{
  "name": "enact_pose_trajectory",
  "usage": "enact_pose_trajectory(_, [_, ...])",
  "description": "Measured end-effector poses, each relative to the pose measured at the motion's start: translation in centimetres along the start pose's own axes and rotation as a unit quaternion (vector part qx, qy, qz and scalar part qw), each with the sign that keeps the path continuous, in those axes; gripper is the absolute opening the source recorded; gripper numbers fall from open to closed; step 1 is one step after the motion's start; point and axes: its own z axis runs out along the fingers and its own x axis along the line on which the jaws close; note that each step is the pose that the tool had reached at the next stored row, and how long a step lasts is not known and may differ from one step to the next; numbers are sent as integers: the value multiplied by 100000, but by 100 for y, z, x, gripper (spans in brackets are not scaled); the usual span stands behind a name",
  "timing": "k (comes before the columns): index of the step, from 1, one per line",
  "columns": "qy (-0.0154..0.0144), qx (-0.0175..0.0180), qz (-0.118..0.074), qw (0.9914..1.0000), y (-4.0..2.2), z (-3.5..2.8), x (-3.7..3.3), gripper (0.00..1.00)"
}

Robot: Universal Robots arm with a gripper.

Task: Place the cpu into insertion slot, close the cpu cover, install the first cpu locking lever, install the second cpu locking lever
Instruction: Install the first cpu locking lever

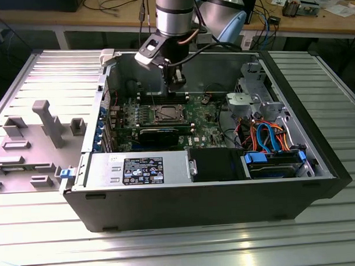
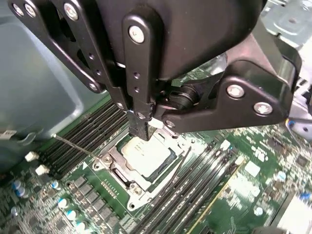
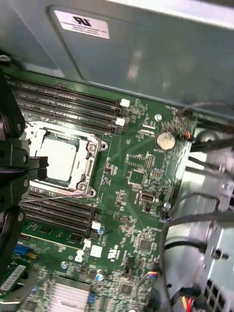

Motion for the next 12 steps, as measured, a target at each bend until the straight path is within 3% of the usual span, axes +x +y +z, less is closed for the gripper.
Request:
enact_pose_trajectory(3, [-103,-180,-3897,99924,0,0,0,11])
enact_pose_trajectory(5, [-183,-333,-6577,99783,0,0,0,11])
enact_pose_trajectory(7, [-244,-458,-7631,99707,-1,0,0,11])
enact_pose_trajectory(9, [-470,-1037,-8044,99669,-2,-1,0,11])
enact_pose_trajectory(10, [-639,-1517,-8266,99644,-3,0,1,11])
enact_pose_trajectory(12, [-511,-1787,-9902,99491,-3,0,1,11])
